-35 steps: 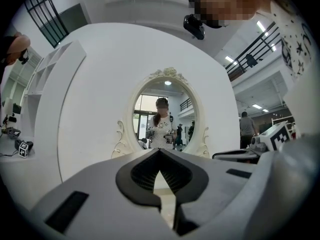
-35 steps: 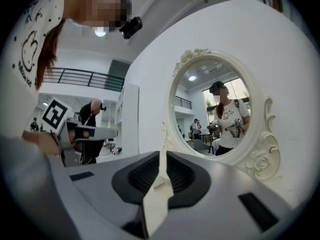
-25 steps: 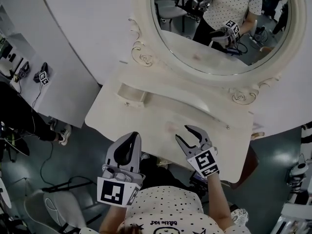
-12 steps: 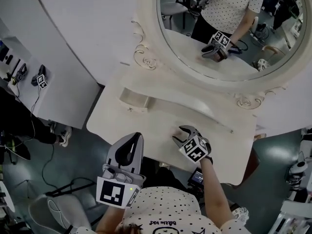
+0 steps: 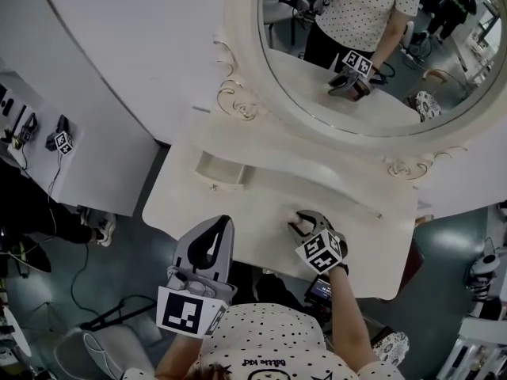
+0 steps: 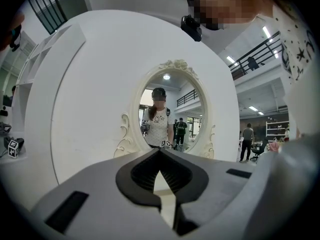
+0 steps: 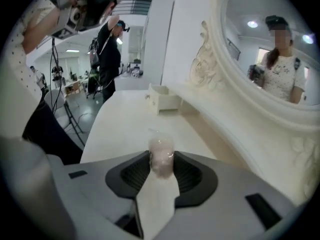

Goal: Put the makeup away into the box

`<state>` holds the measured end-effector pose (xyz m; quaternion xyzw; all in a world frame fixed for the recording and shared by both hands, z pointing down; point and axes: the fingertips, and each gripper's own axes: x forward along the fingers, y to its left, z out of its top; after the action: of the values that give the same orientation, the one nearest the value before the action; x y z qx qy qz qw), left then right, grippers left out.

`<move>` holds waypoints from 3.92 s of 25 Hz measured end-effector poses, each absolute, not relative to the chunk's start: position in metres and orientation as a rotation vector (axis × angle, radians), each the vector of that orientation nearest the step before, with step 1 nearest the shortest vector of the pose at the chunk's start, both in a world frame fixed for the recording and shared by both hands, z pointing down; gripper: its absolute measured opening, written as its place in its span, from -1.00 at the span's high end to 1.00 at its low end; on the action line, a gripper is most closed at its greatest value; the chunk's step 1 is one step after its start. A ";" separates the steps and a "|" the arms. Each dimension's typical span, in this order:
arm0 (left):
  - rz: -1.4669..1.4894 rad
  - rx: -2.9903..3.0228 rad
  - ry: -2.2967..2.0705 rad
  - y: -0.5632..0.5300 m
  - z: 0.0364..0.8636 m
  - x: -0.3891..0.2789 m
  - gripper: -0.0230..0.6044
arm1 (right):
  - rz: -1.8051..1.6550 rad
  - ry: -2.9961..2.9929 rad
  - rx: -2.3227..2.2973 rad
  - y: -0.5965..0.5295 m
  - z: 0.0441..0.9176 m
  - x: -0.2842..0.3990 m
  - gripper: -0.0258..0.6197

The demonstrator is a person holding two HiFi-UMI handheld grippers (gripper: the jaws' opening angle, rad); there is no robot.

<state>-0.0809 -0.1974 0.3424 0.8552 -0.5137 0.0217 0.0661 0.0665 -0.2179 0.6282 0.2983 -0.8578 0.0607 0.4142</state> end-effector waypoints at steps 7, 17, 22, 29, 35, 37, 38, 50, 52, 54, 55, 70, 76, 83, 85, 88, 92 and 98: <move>0.035 2.579 -1.543 -0.207 0.341 -0.100 0.91 | 0.219 -2.530 1.339 -0.235 0.479 0.077 0.47; -0.016 2.628 -1.514 -0.218 0.327 -0.116 0.91 | 0.001 -2.683 1.872 -0.205 0.319 0.127 0.47; -0.060 2.664 -1.499 -0.224 0.317 -0.125 0.91 | -0.116 -2.665 1.948 -0.185 0.279 0.133 0.47; -0.081 2.695 -1.478 -0.232 0.312 -0.134 0.91 | -0.087 -2.505 1.974 -0.180 0.313 0.137 0.47; -0.089 2.716 -1.474 -0.236 0.309 -0.143 0.91 | -0.069 -2.529 1.956 -0.182 0.316 0.115 0.47; -0.090 2.716 -1.476 -0.237 0.309 -0.146 0.91 | -0.077 -2.552 1.933 -0.185 0.313 0.105 0.47; -0.092 2.714 -1.478 -0.237 0.309 -0.148 0.91 | -0.080 -2.565 1.918 -0.187 0.312 0.100 0.47; -0.091 2.621 -1.601 -0.230 0.314 -0.191 0.91 | -0.180 -2.744 1.446 -0.257 0.319 -0.021 0.47; -0.084 2.592 -1.639 -0.229 0.316 -0.201 0.91 | -0.179 -2.751 1.341 -0.272 0.336 -0.044 0.47; -0.076 2.566 -1.674 -0.227 0.317 -0.210 0.91 | -0.161 -2.726 1.247 -0.286 0.358 -0.064 0.47; -0.072 2.556 -1.686 -0.227 0.318 -0.214 0.91 | -0.147 -2.713 1.213 -0.293 0.369 -0.073 0.47; -0.019 2.454 -1.749 -0.243 0.334 -0.231 0.91 | 0.151 -2.487 0.854 -0.358 0.543 -0.136 0.47; -0.005 2.435 -1.750 -0.251 0.338 -0.232 0.91 | 0.182 -2.406 0.768 -0.357 0.573 -0.142 0.45; -0.006 2.442 -1.739 -0.258 0.338 -0.231 0.91 | 0.220 -2.398 0.727 -0.354 0.584 -0.143 0.42; -0.006 2.444 -1.738 -0.259 0.339 -0.231 0.91 | 0.221 -2.404 0.723 -0.355 0.583 -0.144 0.40; -0.004 2.448 -1.730 -0.259 0.340 -0.229 0.91 | 0.232 -2.417 0.728 -0.354 0.581 -0.144 0.37; -0.008 2.454 -1.723 -0.260 0.339 -0.228 0.91 | 0.211 -2.432 0.749 -0.355 0.572 -0.142 0.36; -0.016 2.471 -1.698 -0.259 0.339 -0.222 0.91 | 0.175 -2.536 0.926 -0.357 0.519 -0.129 0.42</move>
<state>-0.2220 -0.2589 0.3387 0.8220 -0.5650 -0.0055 0.0716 -0.1293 -0.3567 0.5189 0.3341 -0.9151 0.0632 0.2165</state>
